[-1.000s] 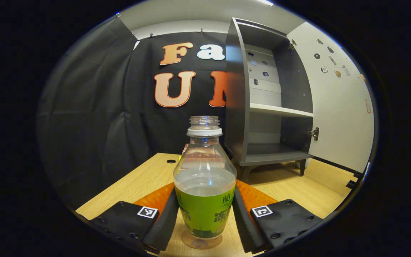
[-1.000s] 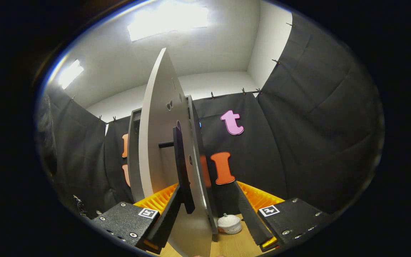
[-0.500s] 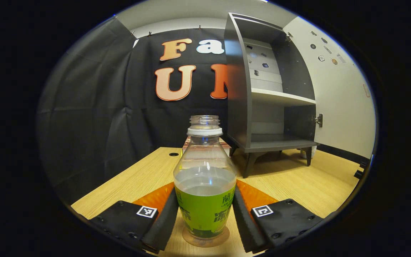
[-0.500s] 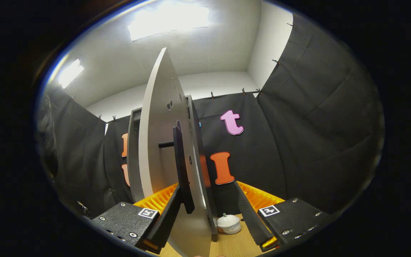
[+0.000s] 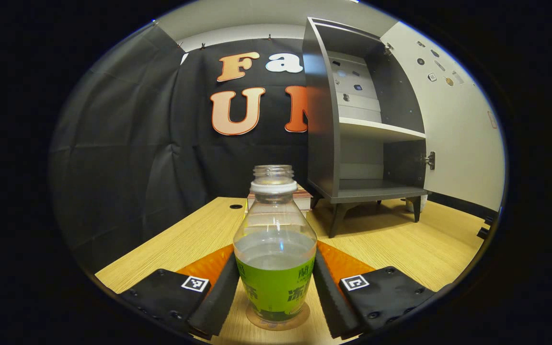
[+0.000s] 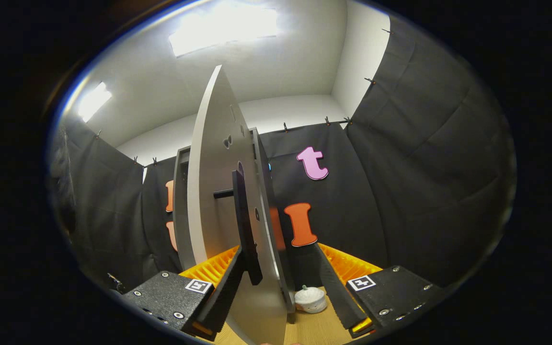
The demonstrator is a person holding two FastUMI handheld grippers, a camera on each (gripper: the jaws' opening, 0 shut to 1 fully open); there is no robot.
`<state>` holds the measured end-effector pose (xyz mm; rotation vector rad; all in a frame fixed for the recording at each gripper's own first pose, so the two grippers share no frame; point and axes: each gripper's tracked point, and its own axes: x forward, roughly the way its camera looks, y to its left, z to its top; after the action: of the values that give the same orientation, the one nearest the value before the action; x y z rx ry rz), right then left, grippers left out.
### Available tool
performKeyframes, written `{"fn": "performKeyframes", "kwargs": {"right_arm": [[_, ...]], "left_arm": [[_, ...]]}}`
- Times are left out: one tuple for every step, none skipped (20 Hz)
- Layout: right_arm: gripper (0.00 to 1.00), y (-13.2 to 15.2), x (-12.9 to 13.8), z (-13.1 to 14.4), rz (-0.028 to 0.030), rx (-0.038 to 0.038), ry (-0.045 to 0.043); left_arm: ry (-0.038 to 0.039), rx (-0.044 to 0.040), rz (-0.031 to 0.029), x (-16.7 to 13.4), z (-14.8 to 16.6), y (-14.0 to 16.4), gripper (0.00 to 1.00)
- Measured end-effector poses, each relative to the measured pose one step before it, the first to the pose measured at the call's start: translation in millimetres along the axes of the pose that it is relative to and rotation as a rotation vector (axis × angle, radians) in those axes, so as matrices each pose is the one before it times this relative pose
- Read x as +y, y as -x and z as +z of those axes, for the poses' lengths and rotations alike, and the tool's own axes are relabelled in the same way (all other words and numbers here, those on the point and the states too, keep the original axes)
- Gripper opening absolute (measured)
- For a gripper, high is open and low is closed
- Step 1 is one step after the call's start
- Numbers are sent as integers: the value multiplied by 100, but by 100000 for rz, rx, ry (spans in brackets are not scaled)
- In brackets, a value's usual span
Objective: Open the cabinet door with the right hand, grasp the bottle in the cabinet with the left hand and place it on the coaster, then close the cabinet door with the right hand.
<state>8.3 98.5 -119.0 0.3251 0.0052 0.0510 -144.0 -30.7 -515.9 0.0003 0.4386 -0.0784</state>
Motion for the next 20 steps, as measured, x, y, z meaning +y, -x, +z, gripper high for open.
{"fn": "performKeyframes", "kwargs": {"right_arm": [[88,7,-42,11,105,244,140],[88,144,45,-7,69,247,112],[88,155,-6,-56,112,296,205],[88,209,-32,4,141,111,196],[88,168,-2,-71,164,122,193],[88,230,-55,-144,-143,391,335],[88,127,-129,-31,-268,4,213],[88,203,-13,73,-195,-146,-12],[88,165,-22,-20,-16,76,57],[88,109,-10,62,-139,10,153],[88,84,-50,84,-121,-38,149],[88,162,-97,186,-397,-212,65],[88,21,-61,188,-385,-182,72],[88,110,28,120,-92,-259,214],[88,-15,-120,218,-554,-390,423],[88,-22,-161,318,-449,-409,450],[88,49,-59,142,-359,-235,260],[88,5,-26,241,-253,-312,427],[88,11,-47,178,-26,-229,820],[88,-39,-60,288,141,-377,523]], "left_arm": [[-463,-747,543,120,229,222,87],[-387,-733,517,104,402,171,85],[-539,-454,465,50,530,108,85],[-661,-109,59,-120,349,201,86],[-867,92,429,-78,323,179,87],[-966,-229,1003,235,519,130,88],[39,-495,399,50,437,163,89],[461,-328,476,79,358,264,90],[457,-328,188,50,455,99,90],[149,-27,258,31,350,246,90],[12,-306,172,76,513,199,90],[-531,-321,605,74,555,360,90],[-507,-805,586,221,728,421,90],[-165,-328,169,51,563,274,90],[313,-133,-246,-36,487,298,90],[636,-237,-341,-18,668,251,89],[748,129,-379,-19,554,121,89],[1255,-512,-787,-105,871,113,90],[723,-303,-542,-200,705,21,90],[156,-988,-512,-92,924,54,90]]}}
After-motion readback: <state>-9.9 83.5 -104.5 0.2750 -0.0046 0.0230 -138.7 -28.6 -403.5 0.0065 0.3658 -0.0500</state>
